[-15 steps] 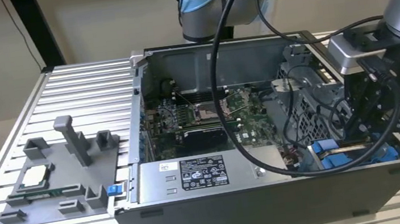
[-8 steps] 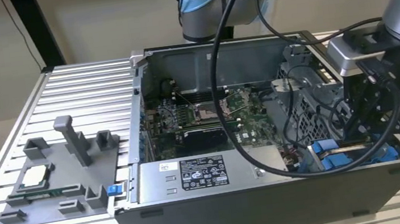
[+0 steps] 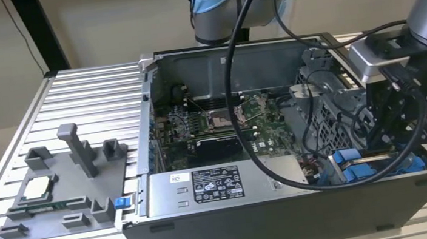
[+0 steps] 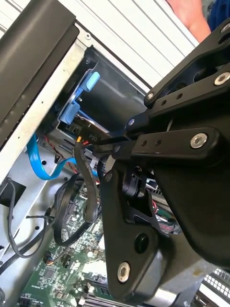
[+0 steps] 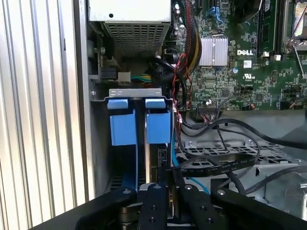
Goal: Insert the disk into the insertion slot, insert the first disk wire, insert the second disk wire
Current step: 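Insert the second disk wire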
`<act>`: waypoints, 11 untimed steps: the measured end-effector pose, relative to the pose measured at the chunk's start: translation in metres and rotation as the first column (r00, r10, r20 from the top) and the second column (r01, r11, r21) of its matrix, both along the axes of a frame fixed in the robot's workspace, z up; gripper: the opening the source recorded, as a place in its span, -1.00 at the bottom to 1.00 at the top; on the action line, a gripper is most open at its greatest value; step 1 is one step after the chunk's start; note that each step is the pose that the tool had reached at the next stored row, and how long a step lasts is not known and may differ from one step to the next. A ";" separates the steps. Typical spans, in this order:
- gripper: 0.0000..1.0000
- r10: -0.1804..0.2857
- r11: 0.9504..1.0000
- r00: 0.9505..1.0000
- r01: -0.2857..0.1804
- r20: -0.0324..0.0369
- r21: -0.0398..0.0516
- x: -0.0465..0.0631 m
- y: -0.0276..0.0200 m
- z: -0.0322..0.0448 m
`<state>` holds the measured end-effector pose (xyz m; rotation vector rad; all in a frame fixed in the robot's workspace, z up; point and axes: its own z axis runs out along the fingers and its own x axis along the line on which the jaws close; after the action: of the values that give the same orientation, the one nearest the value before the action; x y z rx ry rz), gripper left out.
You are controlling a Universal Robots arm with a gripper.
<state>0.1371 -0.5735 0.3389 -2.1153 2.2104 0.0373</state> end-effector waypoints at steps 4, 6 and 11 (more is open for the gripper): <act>-1.00 0.000 1.000 1.000 0.000 0.000 0.000 0.000 0.0000 -0.0039; -1.00 0.000 1.000 1.000 0.000 0.000 0.001 0.000 0.0001 -0.0062; 1.00 0.000 1.000 1.000 0.000 0.000 0.004 0.000 0.0004 -0.0078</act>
<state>0.1372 -0.5732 0.3310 -2.1134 2.2081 0.0423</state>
